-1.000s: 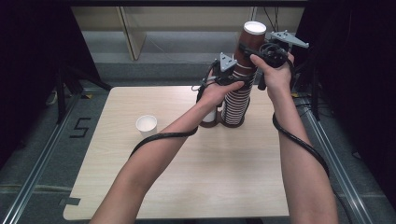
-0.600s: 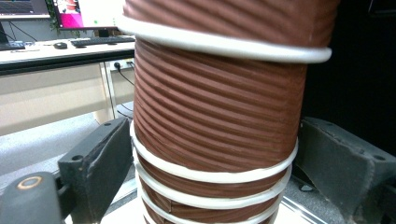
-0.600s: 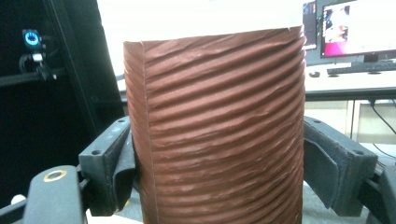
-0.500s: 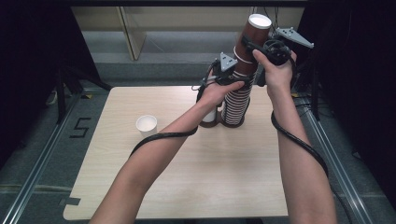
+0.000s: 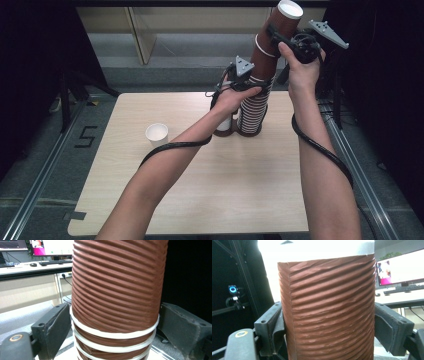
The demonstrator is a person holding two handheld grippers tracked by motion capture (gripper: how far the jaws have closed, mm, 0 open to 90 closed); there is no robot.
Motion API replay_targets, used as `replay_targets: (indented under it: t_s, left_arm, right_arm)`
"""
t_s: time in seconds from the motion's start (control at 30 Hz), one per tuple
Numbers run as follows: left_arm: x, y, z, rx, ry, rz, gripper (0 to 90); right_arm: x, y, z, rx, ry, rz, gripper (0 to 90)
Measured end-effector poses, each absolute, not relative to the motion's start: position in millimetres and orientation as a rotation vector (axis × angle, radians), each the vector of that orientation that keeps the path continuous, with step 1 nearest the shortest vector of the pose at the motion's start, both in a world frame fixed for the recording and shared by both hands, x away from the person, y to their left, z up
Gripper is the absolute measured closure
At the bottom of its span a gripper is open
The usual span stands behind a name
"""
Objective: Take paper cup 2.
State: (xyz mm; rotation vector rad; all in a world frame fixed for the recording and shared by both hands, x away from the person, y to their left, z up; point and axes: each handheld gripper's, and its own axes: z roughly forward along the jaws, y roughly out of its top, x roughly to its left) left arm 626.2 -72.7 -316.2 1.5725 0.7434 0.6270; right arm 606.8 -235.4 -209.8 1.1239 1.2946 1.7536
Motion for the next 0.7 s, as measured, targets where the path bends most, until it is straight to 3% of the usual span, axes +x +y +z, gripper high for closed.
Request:
replay_targets:
  t_s: [0.37,0.7]
  left_arm:
    - [620.3,-70.2,-315.9,1.551,0.722,0.639,7.3]
    - [590.4,-54.9,-312.9,1.547,0.667,0.676,3.7]
  right_arm:
    - [595.4,-251.3,-198.7,1.126,1.215,1.830,19.6]
    - [576.0,-271.6,-195.4,1.104,1.199,1.839,19.5]
